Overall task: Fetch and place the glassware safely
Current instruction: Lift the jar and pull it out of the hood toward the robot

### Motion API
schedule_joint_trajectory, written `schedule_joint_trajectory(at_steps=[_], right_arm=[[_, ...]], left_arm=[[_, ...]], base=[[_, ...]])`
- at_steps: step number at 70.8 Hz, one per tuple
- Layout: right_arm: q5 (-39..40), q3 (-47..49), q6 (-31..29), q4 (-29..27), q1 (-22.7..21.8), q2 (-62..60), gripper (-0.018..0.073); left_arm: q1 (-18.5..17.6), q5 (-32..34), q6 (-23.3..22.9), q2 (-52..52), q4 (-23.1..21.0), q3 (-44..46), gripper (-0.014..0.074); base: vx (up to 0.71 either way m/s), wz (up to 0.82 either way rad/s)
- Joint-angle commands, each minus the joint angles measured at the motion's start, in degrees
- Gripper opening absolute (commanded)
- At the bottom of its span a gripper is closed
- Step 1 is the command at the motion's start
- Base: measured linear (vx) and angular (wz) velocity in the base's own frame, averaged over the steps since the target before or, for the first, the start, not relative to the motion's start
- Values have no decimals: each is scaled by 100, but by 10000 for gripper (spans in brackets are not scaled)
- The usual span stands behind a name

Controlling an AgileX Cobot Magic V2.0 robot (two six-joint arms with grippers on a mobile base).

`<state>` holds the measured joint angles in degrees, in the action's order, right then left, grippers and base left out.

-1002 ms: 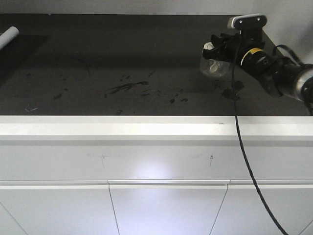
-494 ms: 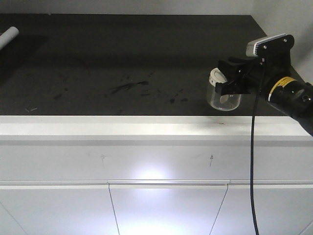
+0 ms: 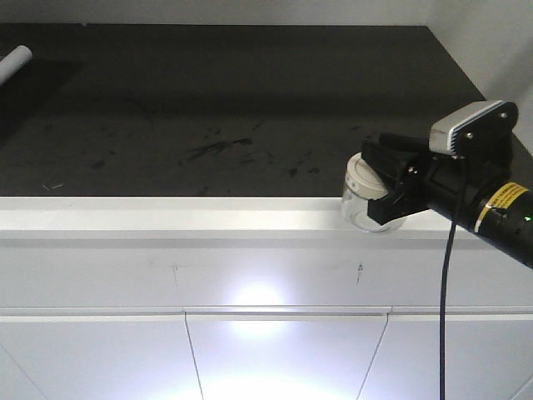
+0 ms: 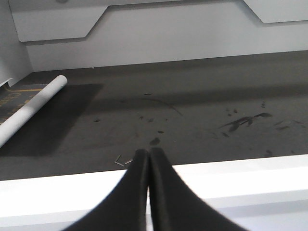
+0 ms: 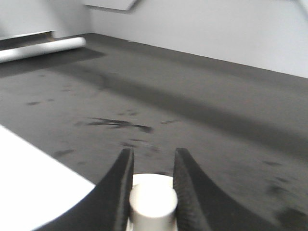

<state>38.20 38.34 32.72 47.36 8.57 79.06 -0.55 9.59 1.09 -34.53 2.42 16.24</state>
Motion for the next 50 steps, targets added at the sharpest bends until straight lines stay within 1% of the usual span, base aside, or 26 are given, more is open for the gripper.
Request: schedule_joint_trajectory(at_steps=[1,12,22,33,42,50], right_arm=[[503,160,-4,-121,394,-219,-3],[452,160,-4,-126,1199,-214,-3],[463,160,58,-232,1707,-214,-3],[517,160,379,-172,1980,-322,-3],[483,160,448,-12,1980,-596,-3],[378,160,448,8,1980,-748,-3]], left_arm=[[-33,426,-19,4,-58,143,-7],[-33,432,-19,4,-58,143,-7],[-33,432,-19,4,-58,143,-7],[-33,432,-19,4,-58,143,-7],[-33,432,-19,4,-58,143,-7],[-33,432,-19,4,-58,143,-7]], base=[[0,0],[0,0],[0,0],[0,0],[0,0],[0,0]])
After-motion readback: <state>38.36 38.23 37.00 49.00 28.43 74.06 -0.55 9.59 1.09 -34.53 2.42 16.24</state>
